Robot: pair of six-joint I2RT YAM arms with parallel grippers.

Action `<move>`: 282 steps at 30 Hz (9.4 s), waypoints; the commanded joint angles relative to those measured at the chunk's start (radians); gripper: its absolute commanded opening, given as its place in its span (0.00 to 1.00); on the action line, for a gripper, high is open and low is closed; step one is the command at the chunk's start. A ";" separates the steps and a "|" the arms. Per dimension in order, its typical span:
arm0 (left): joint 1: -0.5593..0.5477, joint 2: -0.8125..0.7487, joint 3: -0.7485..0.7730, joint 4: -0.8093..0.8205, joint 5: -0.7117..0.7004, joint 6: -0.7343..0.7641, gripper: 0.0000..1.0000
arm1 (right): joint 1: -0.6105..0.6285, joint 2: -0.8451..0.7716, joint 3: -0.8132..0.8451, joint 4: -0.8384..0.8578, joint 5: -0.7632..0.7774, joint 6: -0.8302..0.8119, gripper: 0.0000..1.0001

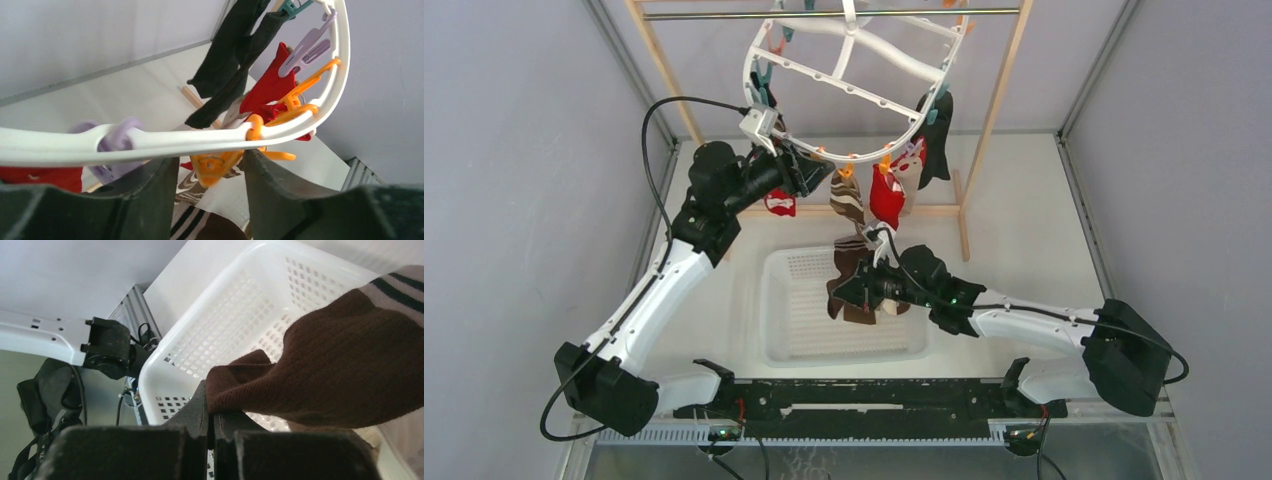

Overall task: Remove the socks clipped to the hanger
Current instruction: Place the sock in the bin, then remove the sock from the hanger.

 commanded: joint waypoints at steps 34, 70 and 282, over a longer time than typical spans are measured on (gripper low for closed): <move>0.004 -0.433 -0.134 -0.332 -0.238 -0.047 1.00 | 0.099 0.262 0.358 -0.066 -0.126 -0.127 0.00; 0.004 -0.489 -0.237 -0.323 -0.239 -0.080 1.00 | 0.207 0.433 0.305 -0.238 0.008 -0.135 0.60; 0.003 -0.623 -0.466 -0.284 -0.201 -0.183 1.00 | -0.587 -0.147 -0.035 0.243 -0.315 0.083 0.00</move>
